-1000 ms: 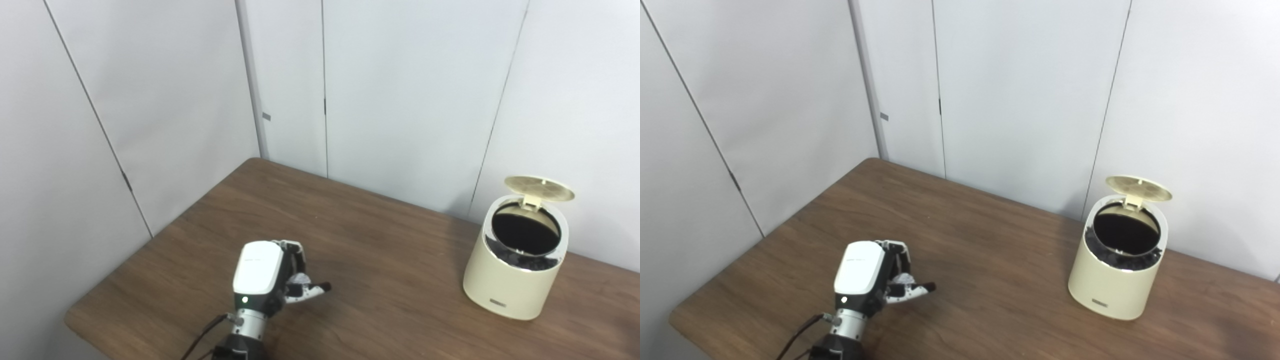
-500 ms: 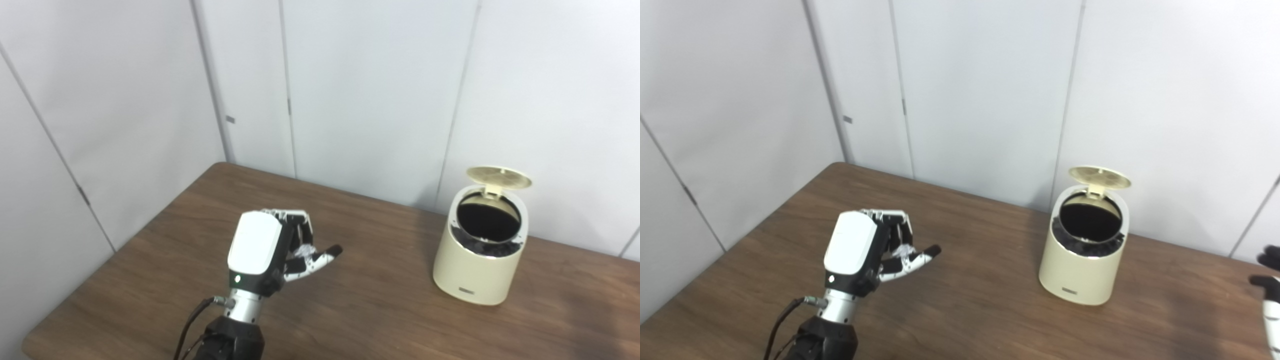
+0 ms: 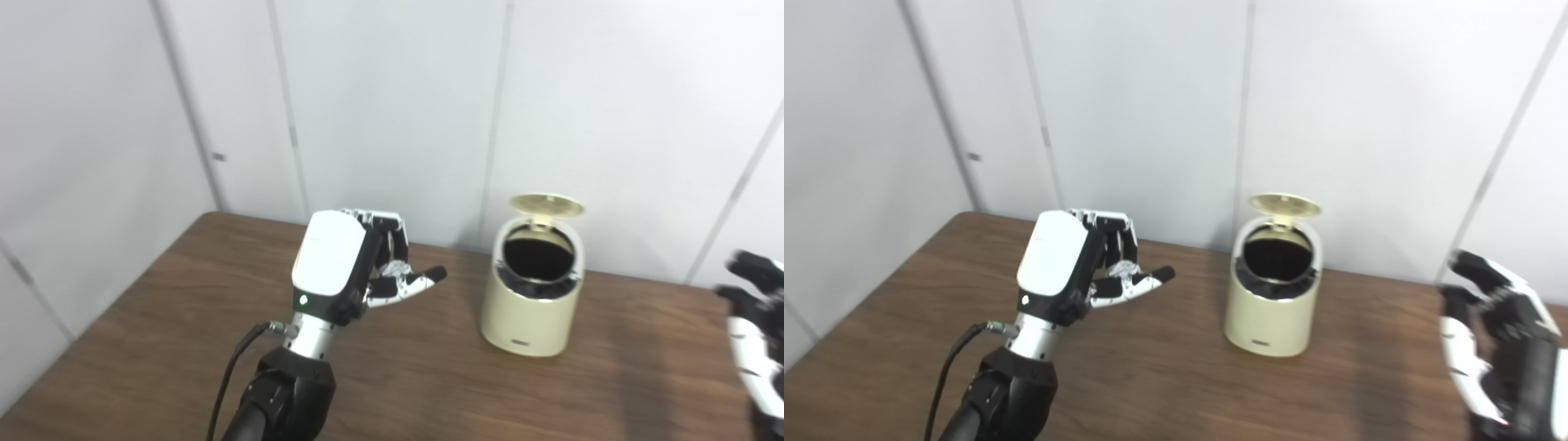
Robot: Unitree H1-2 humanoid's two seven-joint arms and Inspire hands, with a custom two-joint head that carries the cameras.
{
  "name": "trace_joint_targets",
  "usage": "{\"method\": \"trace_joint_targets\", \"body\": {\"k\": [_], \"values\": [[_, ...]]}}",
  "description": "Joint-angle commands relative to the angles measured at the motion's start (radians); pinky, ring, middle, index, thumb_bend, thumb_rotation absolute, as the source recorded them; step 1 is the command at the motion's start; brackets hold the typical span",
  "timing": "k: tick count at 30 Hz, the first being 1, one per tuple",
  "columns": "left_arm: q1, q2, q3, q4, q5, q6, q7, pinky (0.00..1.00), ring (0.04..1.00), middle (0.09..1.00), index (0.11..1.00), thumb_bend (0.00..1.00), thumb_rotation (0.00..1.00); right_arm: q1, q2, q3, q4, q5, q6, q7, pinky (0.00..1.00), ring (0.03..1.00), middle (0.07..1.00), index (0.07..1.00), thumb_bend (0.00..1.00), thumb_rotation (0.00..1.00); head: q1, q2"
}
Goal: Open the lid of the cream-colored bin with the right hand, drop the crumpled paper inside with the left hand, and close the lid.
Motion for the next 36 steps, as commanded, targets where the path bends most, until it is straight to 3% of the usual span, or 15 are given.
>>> {"method": "trace_joint_targets", "body": {"k": [1,3,7,10,15,19,31,34,36], "values": [[-0.054,-0.006,-0.009,0.006,0.007,-0.032,0.022,0.04,0.081,0.135,0.173,0.49,0.15,-0.027,0.007,0.003,-0.027,-0.016,-0.040,-0.014,0.67,0.778,0.769,0.698,0.08,0.51,-0.022,-0.003],[-0.076,-0.012,-0.015,0.029,0.006,-0.047,0.029,0.04,0.078,0.131,0.164,0.49,0.17,-0.023,0.015,0.006,-0.016,-0.036,-0.049,-0.022,0.75,0.815,0.794,0.724,0.13,0.61,-0.055,-0.006],[-0.127,-0.029,-0.037,0.099,0.002,-0.096,0.061,0.04,0.079,0.134,0.171,0.49,0.18,-0.018,0.009,-0.006,0.089,-0.062,-0.153,-0.057,0.86,0.864,0.833,0.770,0.18,0.72,-0.159,-0.029],[-0.156,-0.035,-0.050,0.161,-0.013,-0.137,0.093,0.04,0.083,0.138,0.180,0.47,0.15,-0.012,0.007,-0.002,0.153,-0.098,-0.203,-0.099,0.80,0.826,0.810,0.773,0.20,0.74,-0.223,-0.044],[-0.181,-0.035,-0.058,0.233,-0.022,-0.180,0.124,0.04,0.080,0.135,0.182,0.47,0.14,-0.012,0.006,0.047,0.185,-0.141,-0.207,-0.173,0.78,0.812,0.797,0.768,0.23,0.77,-0.309,-0.066],[-0.201,-0.031,-0.065,0.293,-0.027,-0.214,0.148,0.04,0.082,0.140,0.193,0.48,0.13,-0.016,0.010,0.076,0.194,-0.172,-0.207,-0.233,0.77,0.807,0.791,0.756,0.28,0.77,-0.336,-0.081],[-0.283,-0.055,-0.107,0.495,-0.020,-0.273,0.245,0.04,0.081,0.140,0.191,0.47,0.14,-0.029,0.015,0.130,0.192,-0.209,-0.207,-0.333,0.76,0.804,0.789,0.752,0.25,0.74,-0.379,-0.107],[-0.311,-0.062,-0.132,0.561,0.001,-0.288,0.299,0.04,0.082,0.139,0.190,0.49,0.11,-0.029,0.021,0.131,0.184,-0.216,-0.207,-0.343,0.75,0.805,0.789,0.754,0.24,0.73,-0.382,-0.108],[-0.333,-0.062,-0.158,0.613,0.027,-0.316,0.374,0.04,0.082,0.136,0.183,0.49,0.11,-0.028,0.022,0.132,0.177,-0.218,-0.207,-0.347,0.75,0.803,0.787,0.754,0.24,0.72,-0.384,-0.108]]}}
